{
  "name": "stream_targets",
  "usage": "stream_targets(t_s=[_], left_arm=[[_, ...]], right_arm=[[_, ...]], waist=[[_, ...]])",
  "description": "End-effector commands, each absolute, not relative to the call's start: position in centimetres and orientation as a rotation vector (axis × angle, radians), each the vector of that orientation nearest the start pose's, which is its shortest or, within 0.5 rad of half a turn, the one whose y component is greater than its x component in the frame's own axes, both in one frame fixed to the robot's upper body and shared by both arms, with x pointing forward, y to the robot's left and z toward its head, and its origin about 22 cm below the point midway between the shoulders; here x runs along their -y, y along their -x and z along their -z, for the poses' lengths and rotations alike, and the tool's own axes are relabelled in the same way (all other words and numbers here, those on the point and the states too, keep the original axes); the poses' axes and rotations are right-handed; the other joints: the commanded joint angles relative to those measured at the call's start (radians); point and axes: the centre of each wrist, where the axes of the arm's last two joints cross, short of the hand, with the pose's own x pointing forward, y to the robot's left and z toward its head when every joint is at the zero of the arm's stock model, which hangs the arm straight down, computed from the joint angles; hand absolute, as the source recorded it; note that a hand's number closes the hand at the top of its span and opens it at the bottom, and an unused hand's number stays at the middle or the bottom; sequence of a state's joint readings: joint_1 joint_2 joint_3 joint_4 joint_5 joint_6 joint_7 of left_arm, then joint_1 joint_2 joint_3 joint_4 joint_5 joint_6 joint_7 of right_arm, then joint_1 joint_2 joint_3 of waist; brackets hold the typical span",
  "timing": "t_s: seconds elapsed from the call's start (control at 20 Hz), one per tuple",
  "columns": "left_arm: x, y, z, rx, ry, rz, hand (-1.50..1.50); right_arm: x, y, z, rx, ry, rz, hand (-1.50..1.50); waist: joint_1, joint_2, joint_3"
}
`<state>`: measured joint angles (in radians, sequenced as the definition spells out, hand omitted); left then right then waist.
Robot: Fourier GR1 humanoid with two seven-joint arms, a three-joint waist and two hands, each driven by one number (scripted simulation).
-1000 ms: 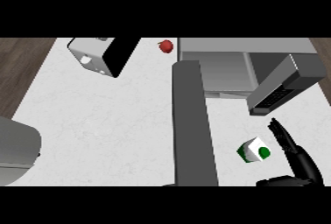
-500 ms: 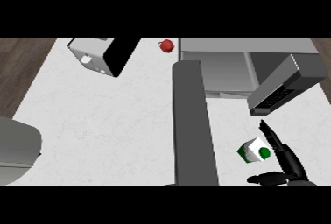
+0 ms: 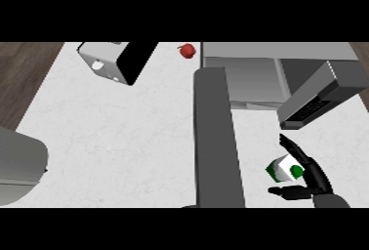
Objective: Pick up the milk, place it into the microwave and close the microwave
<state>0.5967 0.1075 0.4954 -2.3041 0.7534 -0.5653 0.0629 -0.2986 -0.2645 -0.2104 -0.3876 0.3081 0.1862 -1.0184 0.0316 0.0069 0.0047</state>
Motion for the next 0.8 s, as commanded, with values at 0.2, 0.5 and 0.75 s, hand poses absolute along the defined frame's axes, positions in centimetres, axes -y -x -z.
stream_targets(t_s=[0.2,0.5,0.75], left_arm=[[-34.7,-5.6,-12.6,1.938,0.244,0.001,-1.5],[-34.0,-5.7,-11.4,1.96,0.23,-0.014,-1.5],[-34.8,-5.9,-12.1,1.937,0.249,-0.002,-1.5]], right_arm=[[34.0,-23.6,15.0,1.716,-0.178,-0.363,1.5],[31.9,-22.9,16.1,1.813,-0.187,-0.348,1.5],[28.0,-24.5,16.4,1.808,-0.026,-0.16,1.5]], waist=[[0.013,0.001,0.001],[0.009,0.002,0.001],[0.002,0.003,0.001]])
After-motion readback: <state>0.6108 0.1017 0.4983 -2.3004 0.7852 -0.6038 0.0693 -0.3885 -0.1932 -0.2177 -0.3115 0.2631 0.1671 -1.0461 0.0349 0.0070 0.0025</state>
